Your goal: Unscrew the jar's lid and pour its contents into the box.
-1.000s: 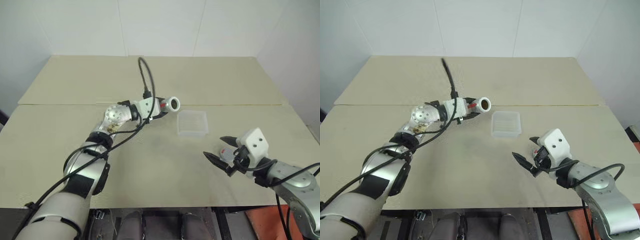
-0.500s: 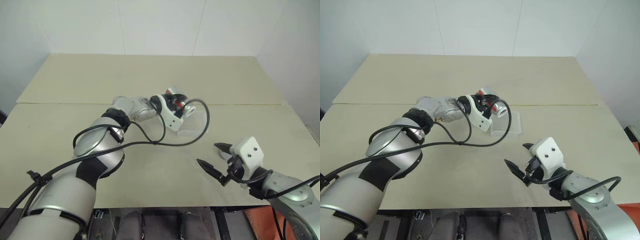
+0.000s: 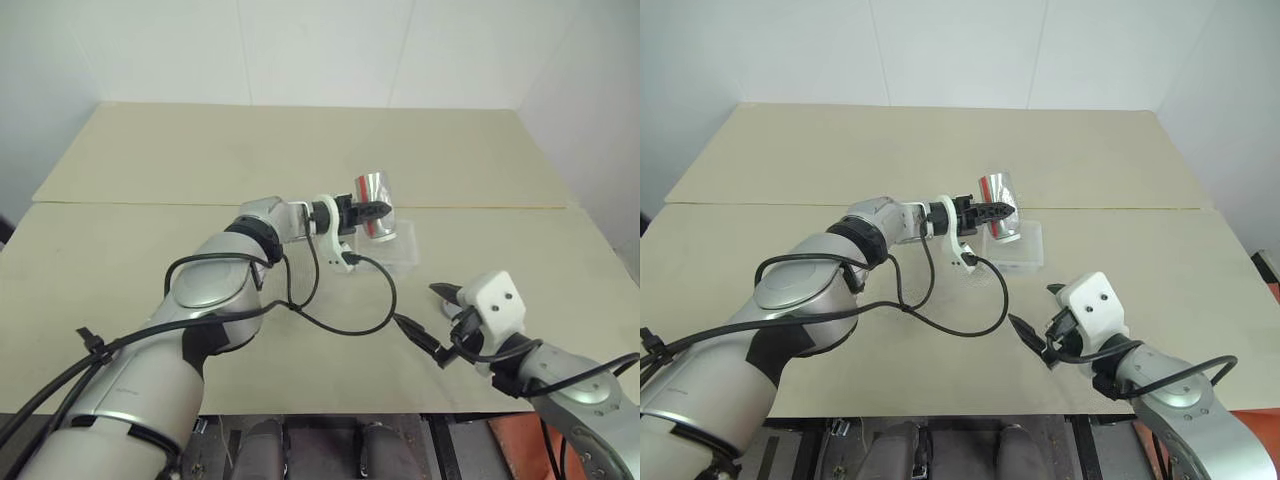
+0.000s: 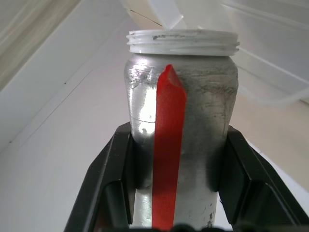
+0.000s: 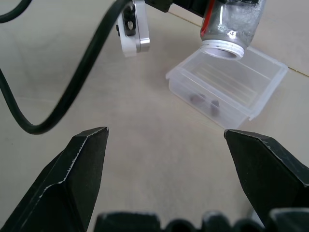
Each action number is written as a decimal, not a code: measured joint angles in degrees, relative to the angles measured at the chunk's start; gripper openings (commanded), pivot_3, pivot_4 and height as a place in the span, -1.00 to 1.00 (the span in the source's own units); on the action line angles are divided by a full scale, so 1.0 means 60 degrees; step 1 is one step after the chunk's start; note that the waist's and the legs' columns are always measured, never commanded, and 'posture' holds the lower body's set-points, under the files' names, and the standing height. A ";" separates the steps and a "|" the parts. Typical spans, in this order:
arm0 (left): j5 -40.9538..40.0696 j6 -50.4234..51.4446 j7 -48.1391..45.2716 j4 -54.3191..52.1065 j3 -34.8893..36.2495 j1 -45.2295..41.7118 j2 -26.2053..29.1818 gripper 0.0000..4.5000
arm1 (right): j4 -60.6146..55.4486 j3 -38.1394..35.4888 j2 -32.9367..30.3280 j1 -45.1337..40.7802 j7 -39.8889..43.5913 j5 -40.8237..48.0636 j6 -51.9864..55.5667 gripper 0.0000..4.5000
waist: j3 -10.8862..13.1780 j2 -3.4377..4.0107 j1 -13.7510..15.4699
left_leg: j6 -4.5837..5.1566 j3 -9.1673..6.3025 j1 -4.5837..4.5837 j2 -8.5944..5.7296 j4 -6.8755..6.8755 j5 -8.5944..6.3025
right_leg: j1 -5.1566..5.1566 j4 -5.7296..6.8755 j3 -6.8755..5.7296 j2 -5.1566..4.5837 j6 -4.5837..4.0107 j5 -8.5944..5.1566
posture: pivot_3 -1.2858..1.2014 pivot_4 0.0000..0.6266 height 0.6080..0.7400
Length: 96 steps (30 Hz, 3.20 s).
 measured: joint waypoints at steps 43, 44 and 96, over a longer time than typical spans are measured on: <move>-1.4818 0.1830 -1.2620 -0.9553 1.2229 1.0140 -0.0288 -0.16 | 0.3361 0.2388 0.0104 -0.2552 0.1901 -0.1779 -0.2109 0.99 | -0.0052 0.0031 -0.0123 | 0.0008 -0.0050 0.0036 0.0020 0.0090 -0.0001 | 0.0044 0.0106 0.0001 0.0006 0.0000 0.0003 | 0.03 -0.52 1.00; -1.4825 0.1773 -1.2537 -0.9555 1.2197 1.0230 -0.0383 -0.16 | 0.3400 0.2430 0.0104 -0.2550 0.1952 -0.1872 -0.2162 0.99 | -0.0052 0.0031 -0.0124 | 0.0008 -0.0049 0.0035 0.0020 0.0090 -0.0002 | 0.0043 0.0105 0.0001 0.0005 -0.0001 0.0003 | 0.03 -0.52 1.00; -2.1035 0.7232 -1.8502 -1.7593 1.7016 1.8503 0.7091 0.84 | 0.5632 -0.4397 -0.3441 0.0616 0.9718 0.0187 -0.6264 1.00 | -0.0081 0.0070 -0.0225 | -0.0004 0.0015 0.0389 0.0072 -0.0080 -0.0031 | 0.0319 -0.0022 0.0023 0.0019 -0.0088 -0.0052 | 0.03 -0.52 1.00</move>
